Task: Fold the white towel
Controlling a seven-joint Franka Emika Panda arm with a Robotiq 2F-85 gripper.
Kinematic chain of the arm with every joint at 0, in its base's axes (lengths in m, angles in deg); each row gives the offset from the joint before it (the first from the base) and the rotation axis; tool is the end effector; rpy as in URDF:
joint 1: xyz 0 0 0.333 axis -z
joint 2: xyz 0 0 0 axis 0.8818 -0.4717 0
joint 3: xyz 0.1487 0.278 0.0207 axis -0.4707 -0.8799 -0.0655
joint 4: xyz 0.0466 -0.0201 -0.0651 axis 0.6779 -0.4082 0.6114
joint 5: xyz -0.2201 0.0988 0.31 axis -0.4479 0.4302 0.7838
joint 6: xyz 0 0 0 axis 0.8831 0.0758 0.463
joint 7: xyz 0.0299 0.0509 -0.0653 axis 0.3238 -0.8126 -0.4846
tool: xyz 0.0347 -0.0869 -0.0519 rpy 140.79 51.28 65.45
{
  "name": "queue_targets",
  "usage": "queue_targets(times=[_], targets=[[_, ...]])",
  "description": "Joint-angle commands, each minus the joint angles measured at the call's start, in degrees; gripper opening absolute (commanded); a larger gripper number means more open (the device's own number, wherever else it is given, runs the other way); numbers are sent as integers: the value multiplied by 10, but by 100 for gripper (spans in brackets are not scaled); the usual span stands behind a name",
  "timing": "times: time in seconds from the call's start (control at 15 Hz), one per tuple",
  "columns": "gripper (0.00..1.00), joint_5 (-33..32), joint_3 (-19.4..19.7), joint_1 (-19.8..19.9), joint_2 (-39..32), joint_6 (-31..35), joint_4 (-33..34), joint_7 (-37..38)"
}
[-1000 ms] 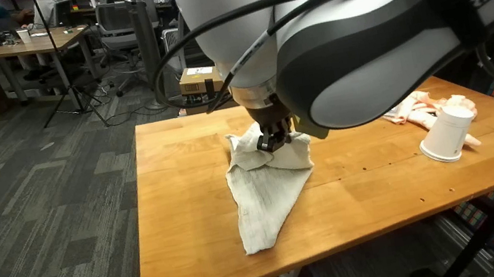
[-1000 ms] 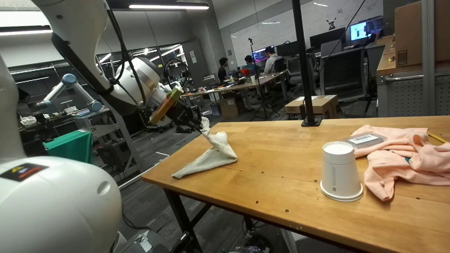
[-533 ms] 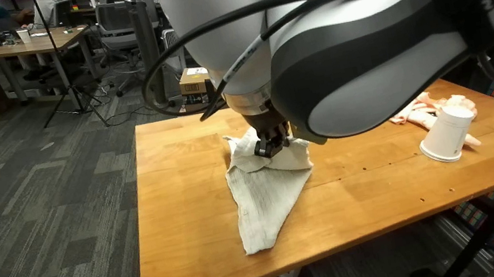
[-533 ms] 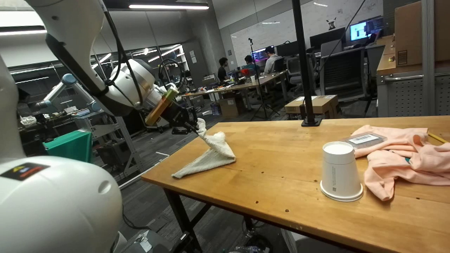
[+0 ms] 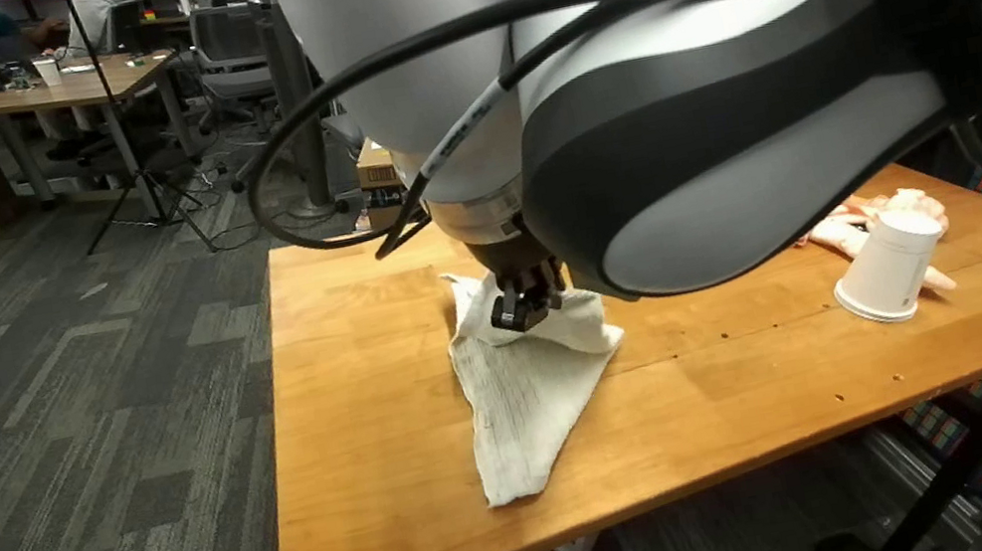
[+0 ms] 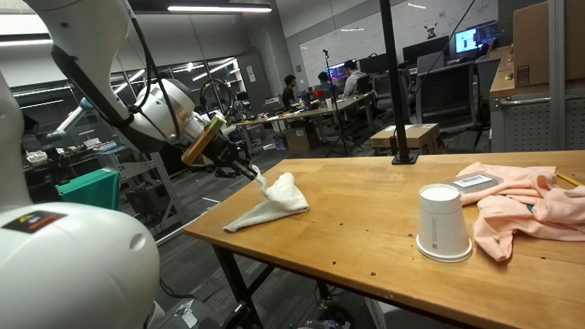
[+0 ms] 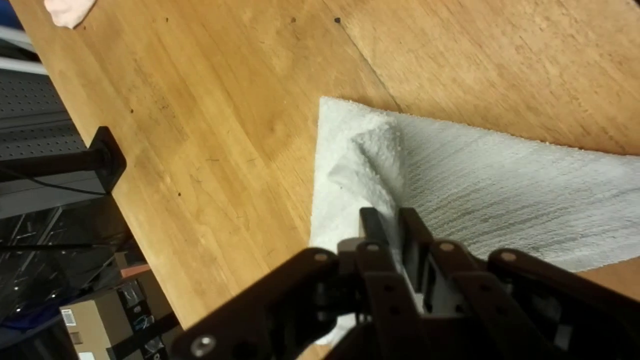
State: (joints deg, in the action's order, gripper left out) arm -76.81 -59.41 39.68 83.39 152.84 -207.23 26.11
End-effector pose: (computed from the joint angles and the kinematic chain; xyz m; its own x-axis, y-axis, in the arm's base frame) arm 0.3912 0.3356 0.3350 0.6354 0.7695 -0.0646 0.6564 -0.4941 0.5701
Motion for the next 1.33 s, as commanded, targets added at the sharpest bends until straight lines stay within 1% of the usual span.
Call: queue_targets(times=[0.0, 0.07, 0.13, 0.2, 0.67, 0.87, 1.07, 1.13, 1.27], targets=[[8, 29, -4, -4, 11, -4, -1, -27], [2, 35, -5, -4, 12, -4, -1, -31], [5, 40, -5, -4, 13, -4, -1, -35], [5, 45, -6, -4, 13, -4, -1, -38], [4, 71, -2, 1, 18, 10, -5, -65], [2, 105, 3, 7, 24, 33, -12, -109], [4, 131, 9, 13, 32, 56, -20, -145], [3, 141, 12, 17, 39, 68, -27, -159], [6, 154, 20, 24, 58, 92, -48, -179]])
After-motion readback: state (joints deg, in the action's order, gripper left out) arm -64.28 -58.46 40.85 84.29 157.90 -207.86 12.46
